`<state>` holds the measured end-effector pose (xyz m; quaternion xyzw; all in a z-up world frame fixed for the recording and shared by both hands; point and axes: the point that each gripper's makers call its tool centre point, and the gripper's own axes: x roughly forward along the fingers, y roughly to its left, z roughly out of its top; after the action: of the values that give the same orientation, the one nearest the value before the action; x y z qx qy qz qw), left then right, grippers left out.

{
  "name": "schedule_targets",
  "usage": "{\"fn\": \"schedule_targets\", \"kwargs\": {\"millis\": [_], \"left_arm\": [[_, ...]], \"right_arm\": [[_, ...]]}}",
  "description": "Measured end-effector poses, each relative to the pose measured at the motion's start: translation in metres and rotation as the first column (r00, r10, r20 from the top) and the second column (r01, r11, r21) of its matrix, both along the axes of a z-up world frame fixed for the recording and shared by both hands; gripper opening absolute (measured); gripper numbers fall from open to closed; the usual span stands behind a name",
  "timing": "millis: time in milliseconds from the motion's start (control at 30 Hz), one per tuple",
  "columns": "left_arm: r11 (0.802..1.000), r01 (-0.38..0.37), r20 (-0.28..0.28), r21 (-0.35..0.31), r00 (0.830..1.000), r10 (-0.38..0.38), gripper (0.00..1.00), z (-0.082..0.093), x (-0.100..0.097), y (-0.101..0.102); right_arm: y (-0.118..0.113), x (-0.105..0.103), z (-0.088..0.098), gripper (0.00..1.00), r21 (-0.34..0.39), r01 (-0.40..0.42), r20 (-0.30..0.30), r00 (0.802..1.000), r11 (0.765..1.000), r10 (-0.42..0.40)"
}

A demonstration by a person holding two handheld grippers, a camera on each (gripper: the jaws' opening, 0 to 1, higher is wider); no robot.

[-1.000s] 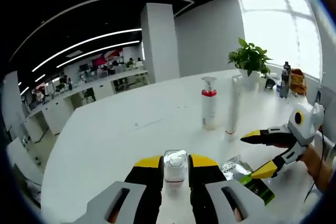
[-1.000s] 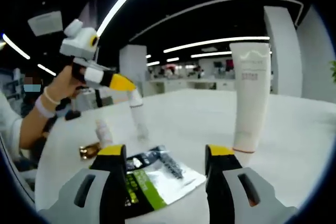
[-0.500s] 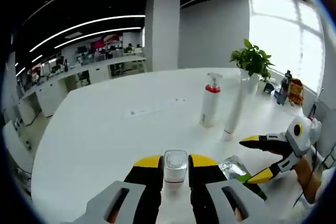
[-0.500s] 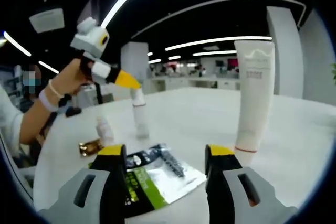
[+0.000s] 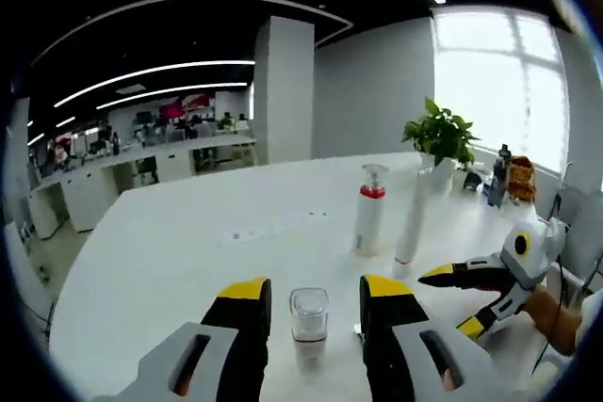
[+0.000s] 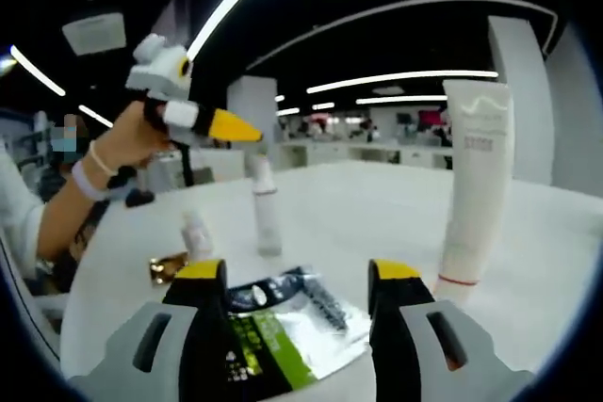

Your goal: Arrange the skincare products in the storage area until every visible bottle or jar stands upright without overlapping.

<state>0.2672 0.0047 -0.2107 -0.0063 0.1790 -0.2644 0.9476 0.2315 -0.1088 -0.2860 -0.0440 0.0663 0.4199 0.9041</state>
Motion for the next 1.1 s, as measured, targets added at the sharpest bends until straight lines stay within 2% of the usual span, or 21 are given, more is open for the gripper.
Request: {"fn": "schedule_targets", "kwargs": {"millis": [67, 133, 167, 333, 433, 600, 633, 733, 833, 1000, 1033, 1100], "left_arm": [[0.999, -0.021, 0.015, -0.041, 1.0, 0.022, 0.39, 0.004, 0.003, 0.01], [0.998, -0.038, 0.014, -0.052, 0.999, 0.039, 0.4, 0.002, 0.005, 0.021], [0.997, -0.048, 0.011, -0.053, 0.999, 0.049, 0.4, 0.0, 0.005, 0.026], [0.995, -0.058, -0.019, -0.082, 0.998, 0.057, 0.41, -0.015, -0.001, 0.048], [0.993, -0.043, -0.003, -0.109, 0.999, 0.043, 0.41, -0.024, -0.01, 0.057], [0.987, -0.026, -0.001, -0.161, 1.0, 0.027, 0.43, -0.042, -0.017, 0.064], [0.986, -0.002, 0.013, -0.164, 1.0, 0.004, 0.43, -0.052, -0.023, 0.062], [0.987, 0.011, 0.02, -0.158, 1.0, -0.007, 0.43, -0.069, -0.03, 0.062], [0.985, 0.032, 0.024, -0.172, 0.999, -0.029, 0.44, -0.078, -0.04, 0.06], [0.984, 0.036, 0.082, -0.173, 0.996, -0.022, 0.44, -0.081, -0.048, 0.057], [0.982, 0.055, 0.118, -0.179, 0.992, -0.034, 0.42, -0.079, -0.049, 0.055], [0.982, 0.038, 0.123, -0.184, 0.992, -0.016, 0.4, -0.08, -0.048, 0.055]], "right_arm": [[0.016, 0.004, 0.008, 0.6, 0.015, -0.033, 0.013, 0.999, 0.999, 0.033], [0.033, 0.006, 0.01, 0.61, -0.023, -0.09, 0.038, 0.995, 0.996, 0.091], [0.036, 0.006, 0.011, 0.62, -0.023, -0.093, 0.043, 0.995, 0.995, 0.094], [0.066, 0.021, 0.015, 0.6, -0.031, -0.14, 0.039, 0.989, 0.99, 0.141], [0.079, 0.029, 0.01, 0.58, -0.023, -0.16, 0.015, 0.987, 0.987, 0.16], [0.094, 0.037, 0.003, 0.55, -0.009, -0.173, -0.017, 0.985, 0.985, 0.173], [0.1, 0.041, 0.0, 0.54, -0.02, -0.182, -0.021, 0.983, 0.983, 0.181], [0.109, 0.046, -0.006, 0.53, -0.04, -0.19, -0.028, 0.982, 0.981, 0.189], [0.112, 0.052, -0.014, 0.49, -0.065, -0.173, -0.041, 0.985, 0.983, 0.171], [0.121, 0.056, -0.019, 0.44, -0.084, -0.18, -0.055, 0.983, 0.98, 0.176], [0.122, 0.057, -0.021, 0.41, -0.099, -0.172, -0.053, 0.984, 0.98, 0.168], [0.122, 0.057, -0.022, 0.34, -0.1, -0.171, -0.055, 0.984, 0.98, 0.167]]}}
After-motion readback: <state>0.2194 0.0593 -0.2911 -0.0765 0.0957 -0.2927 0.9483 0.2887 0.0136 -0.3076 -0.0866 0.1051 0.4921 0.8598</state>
